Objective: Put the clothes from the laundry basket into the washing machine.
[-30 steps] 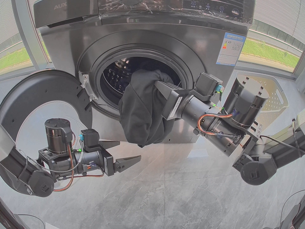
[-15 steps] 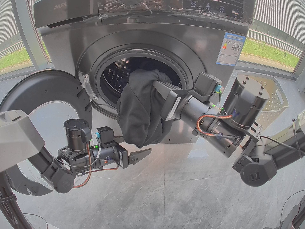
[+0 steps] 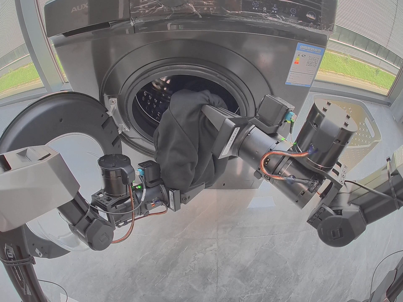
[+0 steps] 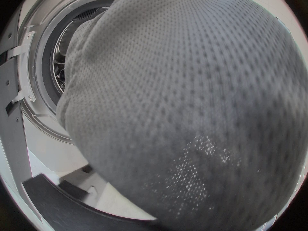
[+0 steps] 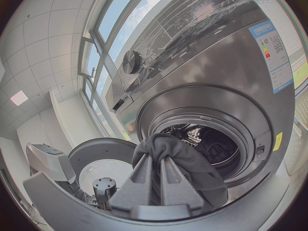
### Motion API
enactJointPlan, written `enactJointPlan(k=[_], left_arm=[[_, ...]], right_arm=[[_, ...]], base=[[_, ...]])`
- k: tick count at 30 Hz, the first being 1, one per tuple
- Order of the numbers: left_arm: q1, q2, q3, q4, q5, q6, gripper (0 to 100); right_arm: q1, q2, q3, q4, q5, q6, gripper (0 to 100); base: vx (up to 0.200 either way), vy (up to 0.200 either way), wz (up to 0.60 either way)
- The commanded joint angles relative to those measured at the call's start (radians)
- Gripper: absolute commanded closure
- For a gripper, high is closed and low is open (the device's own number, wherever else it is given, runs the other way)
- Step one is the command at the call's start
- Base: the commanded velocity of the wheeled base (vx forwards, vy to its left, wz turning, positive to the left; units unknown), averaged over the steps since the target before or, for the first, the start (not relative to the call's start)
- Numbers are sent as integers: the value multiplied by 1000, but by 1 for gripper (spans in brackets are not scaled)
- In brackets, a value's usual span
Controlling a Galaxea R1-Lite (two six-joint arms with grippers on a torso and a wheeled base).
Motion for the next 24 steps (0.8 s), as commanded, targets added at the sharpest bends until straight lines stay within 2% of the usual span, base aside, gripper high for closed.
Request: enactJointPlan(k=[1,9,17,23,24], left_arm=[[-12,18,-2,-21,10,-2,100],[-31,0,53,-94,10,-2,100],[-92,-84,230,-205,-4,0,100],[-120,-94,288,-265,-1,0,100],[-120,-94,294,-272,-1,0,100]], right_arm=[[1,2,4,-6,0,0,100],[-4,7,6,-6,-1,0,100],[-2,36,7,-8,-1,0,100],[5,43,7,-8,-1,0,100],[5,43,7,-8,-1,0,0]], base=[[0,0,0],[0,0,0],[0,0,0],[0,0,0],[0,0,0]])
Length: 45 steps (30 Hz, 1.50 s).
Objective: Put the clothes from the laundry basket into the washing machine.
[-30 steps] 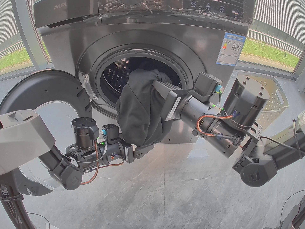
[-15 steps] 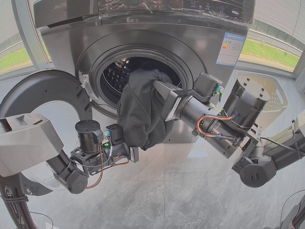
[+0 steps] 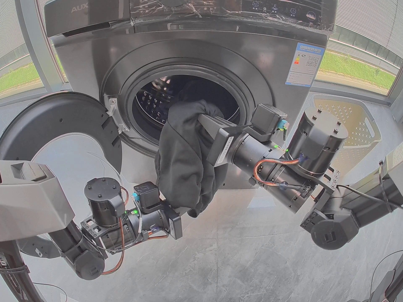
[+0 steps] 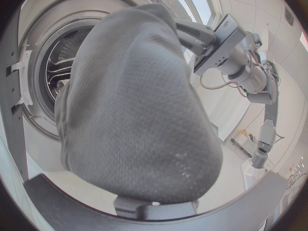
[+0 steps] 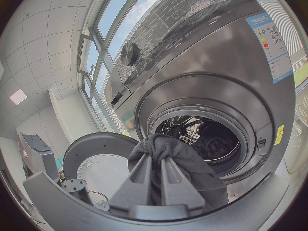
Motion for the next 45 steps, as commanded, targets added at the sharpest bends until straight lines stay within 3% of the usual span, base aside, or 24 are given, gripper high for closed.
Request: enactJointPlan(k=[1,8,15,22,34,45], left_arm=[[-16,-26,37,-18,0,0,100],[-13,-53,75,-67,0,-5,100],[-2,-99,61,-69,9,-39,100],[12,-168,32,-67,57,-80,100],[10,-230,5,-70,49,-86,100],[1,-289,-12,-70,45,-102,100]], right_arm=[[5,12,0,-1,0,0,0],[0,19,41,-5,2,0,0],[-15,4,80,-21,-1,-1,0],[-57,-34,259,-64,0,-50,0],[-140,-34,397,-82,8,-75,0],[-126,58,380,-88,3,-96,0]], base=[[0,0,0],[0,0,0],[0,0,0],[0,0,0],[0,0,0],[0,0,0]])
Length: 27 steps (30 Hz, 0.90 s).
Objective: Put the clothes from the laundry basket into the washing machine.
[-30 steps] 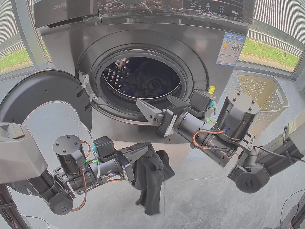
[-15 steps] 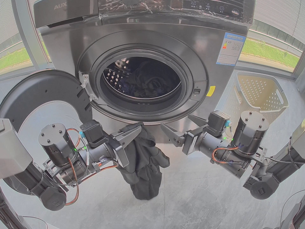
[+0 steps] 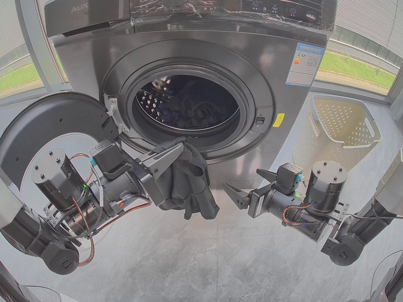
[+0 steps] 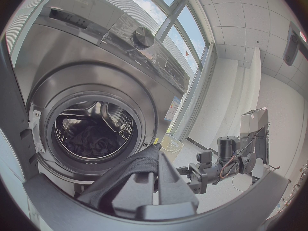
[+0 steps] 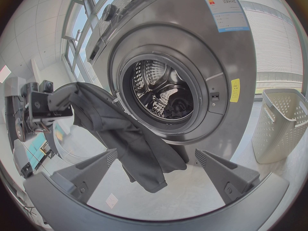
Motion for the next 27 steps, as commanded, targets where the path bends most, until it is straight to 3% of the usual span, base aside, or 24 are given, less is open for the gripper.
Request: enactJointPlan(k=[1,13,27], left_arm=[[-1,-36,-1,-1,-1,-2,100],[-5,-41,2,-1,-1,-1,100],[2,-30,-6,-1,-1,-2,100]], right_arm=[[7,50,-19,-3,-1,-3,0],[36,171,-225,-6,-4,-3,0],[169,188,-225,-40,-4,3,0]], base=[[0,0,0],[0,0,0],[0,0,0]])
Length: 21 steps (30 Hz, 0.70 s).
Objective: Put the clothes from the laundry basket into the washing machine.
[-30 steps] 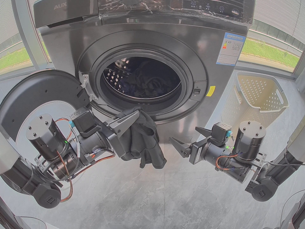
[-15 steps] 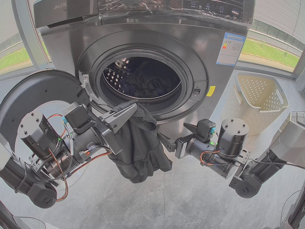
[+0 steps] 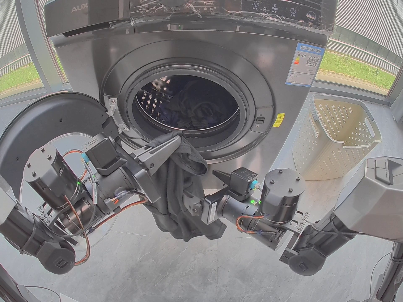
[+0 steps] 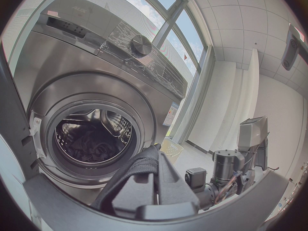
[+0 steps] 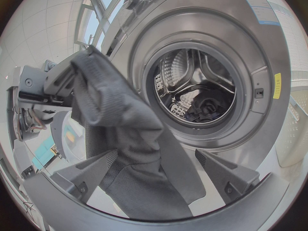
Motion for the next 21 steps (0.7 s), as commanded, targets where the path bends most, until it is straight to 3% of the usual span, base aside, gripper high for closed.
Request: enactJointPlan(k=[1,7,21], left_arm=[[5,5,-7,-1,0,-1,100],[8,1,-8,-1,0,-6,100],[8,-2,1,-1,0,-4,100]], right_arm=[[33,6,-1,-3,1,2,0],[29,8,-5,-30,1,2,0],[-77,2,-85,-44,2,-1,0]], base=[[0,0,0],[0,0,0],[0,0,0]])
